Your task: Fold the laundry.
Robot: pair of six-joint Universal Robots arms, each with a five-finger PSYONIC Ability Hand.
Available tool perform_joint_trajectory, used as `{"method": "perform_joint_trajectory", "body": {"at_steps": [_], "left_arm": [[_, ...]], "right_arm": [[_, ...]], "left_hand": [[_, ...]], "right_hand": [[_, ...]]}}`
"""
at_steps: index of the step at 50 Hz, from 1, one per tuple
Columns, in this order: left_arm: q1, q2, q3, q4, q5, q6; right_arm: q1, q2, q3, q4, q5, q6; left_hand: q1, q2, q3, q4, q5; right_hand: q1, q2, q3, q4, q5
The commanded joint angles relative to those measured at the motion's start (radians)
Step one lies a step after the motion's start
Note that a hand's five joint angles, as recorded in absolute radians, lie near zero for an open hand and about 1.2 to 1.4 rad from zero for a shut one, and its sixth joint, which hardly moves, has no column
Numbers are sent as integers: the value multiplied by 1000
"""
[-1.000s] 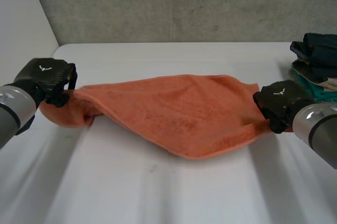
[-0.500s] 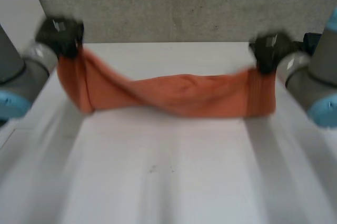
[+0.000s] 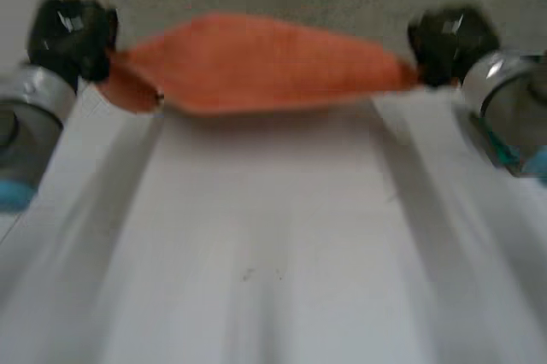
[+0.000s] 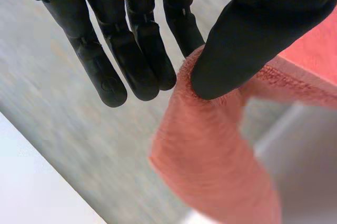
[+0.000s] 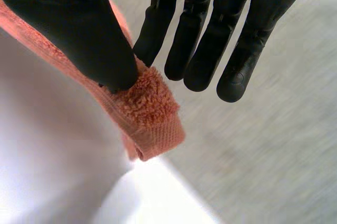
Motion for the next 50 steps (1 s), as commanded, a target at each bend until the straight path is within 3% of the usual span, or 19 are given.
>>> {"method": "perform_joint_trajectory", "body": {"at_steps": [1, 6, 10, 13, 16, 20, 22, 27, 31, 41, 45, 50], "left_arm": [[2, -48, -220, 54, 0, 4], [-17, -83, -290, 50, -1, 50], [-20, -59, -350, -1, -3, 163], [-13, 19, -396, -102, -3, 283], [-7, 129, -447, -302, -4, 422], [3, 211, -464, -508, 5, 489], [6, 217, -459, -524, 17, 489], [-3, 177, -448, -403, 51, 481], [-9, 55, -401, -284, 45, 472], [-35, -57, -291, -196, 5, 437], [-43, -128, -111, -106, -7, 446], [-67, -182, 354, -24, -42, 389]], "right_arm": [[0, 76, 234, 14, -33, -68], [-4, 115, 290, 23, -27, -98], [-23, 95, 312, 98, -24, -109], [-58, 41, 330, 252, -24, -141], [-109, -107, 384, 473, -24, -248], [-193, -218, 473, 572, -27, -424], [-213, -232, 484, 560, -38, -456], [-218, -209, 493, 417, -41, -358], [-201, -99, 473, 351, -32, -316], [-103, -20, 367, 267, 36, -302], [-81, 29, 185, 144, 59, -273], [-40, 60, -236, -20, 129, -143]], "left_hand": [[259, 201, 204, 197, 230], [259, 201, 204, 197, 230], [259, 201, 204, 197, 230], [259, 201, 204, 197, 230], [259, 201, 204, 197, 230], [259, 201, 204, 197, 230], [259, 201, 204, 197, 230], [259, 201, 204, 197, 230], [259, 201, 204, 197, 230], [259, 201, 204, 197, 230], [259, 201, 204, 197, 230], [259, 201, 204, 197, 230]], "right_hand": [[415, 226, 214, 212, 227], [415, 226, 214, 212, 227], [415, 226, 214, 212, 227], [415, 226, 214, 212, 227], [415, 226, 214, 212, 227], [415, 226, 214, 212, 227], [415, 226, 214, 212, 227], [415, 226, 214, 212, 227], [415, 226, 214, 212, 227], [415, 226, 214, 212, 227], [415, 226, 214, 212, 227], [415, 226, 214, 212, 227]]}}
